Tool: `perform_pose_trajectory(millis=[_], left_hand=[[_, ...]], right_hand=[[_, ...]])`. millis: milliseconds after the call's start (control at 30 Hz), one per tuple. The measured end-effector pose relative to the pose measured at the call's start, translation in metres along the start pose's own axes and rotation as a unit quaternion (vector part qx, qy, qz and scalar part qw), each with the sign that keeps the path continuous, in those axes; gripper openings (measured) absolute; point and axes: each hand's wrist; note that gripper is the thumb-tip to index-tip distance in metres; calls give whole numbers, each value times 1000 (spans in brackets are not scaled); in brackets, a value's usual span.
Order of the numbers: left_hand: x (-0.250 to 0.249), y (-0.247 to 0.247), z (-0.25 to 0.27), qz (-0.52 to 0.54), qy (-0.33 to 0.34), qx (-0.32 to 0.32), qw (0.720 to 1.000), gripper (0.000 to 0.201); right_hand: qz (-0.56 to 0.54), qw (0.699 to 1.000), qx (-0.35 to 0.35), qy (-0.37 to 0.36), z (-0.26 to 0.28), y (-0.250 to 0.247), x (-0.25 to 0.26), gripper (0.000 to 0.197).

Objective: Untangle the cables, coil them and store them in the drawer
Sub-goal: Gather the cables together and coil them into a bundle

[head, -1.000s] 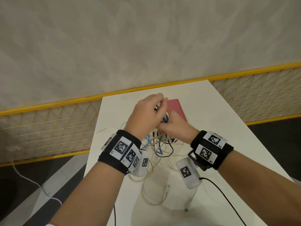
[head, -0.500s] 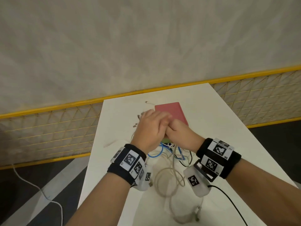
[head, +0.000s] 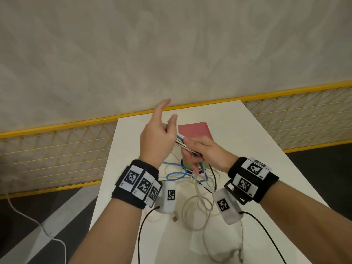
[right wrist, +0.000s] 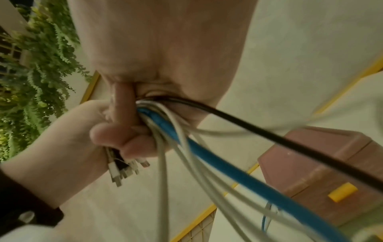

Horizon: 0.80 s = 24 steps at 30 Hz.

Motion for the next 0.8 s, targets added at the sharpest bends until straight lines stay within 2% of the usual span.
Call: perform_pose_trajectory(millis=[133,233,300,367,433,500,533,567,600,667,700,733,800], left_hand=[[-8,-18,-13,88,-7,-106,990,34],[-5,-41,-27,173,-59,-207,961,29],[6,-54,-32,165,-91,-223,956,22],[24,-57,-30,113,-103,-169,974,17],[44,-53,-23,18,-131,-76,988,23],[62,-46,-13,-132,-148,14,980,33],[65,-42,-6,-197,-123,26,972,34],[61,-37,1,-210,-68,13,975,34],[50,-31,8,-174,2,-4,985,34],[26,-12,24,-84,105,22,991,36],[18,-3,32,-68,121,70,988,39],[12,6,39,-69,107,121,984,43],[10,18,47,-80,39,185,979,50]], right_hand=[[-11,1000,28,-2,-1,-2,-4,46],[18,999,38,23,7,-5,-13,46],[25,999,7,45,16,-9,-20,41],[54,997,-32,40,20,-14,-21,37],[98,993,-61,26,20,-18,-19,37],[175,982,-67,6,18,-21,-16,37],[216,974,-61,2,17,-22,-15,37],[250,967,-55,4,14,-21,-15,38],[268,962,-46,9,12,-19,-13,39],[299,954,-22,14,6,-13,-10,37],[317,948,-9,12,4,-9,-8,35],[332,943,2,7,3,-6,-7,33],[347,938,11,-6,4,-3,-6,30]])
Point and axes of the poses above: each hand's wrist, its own z-axis away from the middle knuckle, its own y-axis out of the palm, x = y × z, and after that the axes turned 2 degrees about -z, right-handed
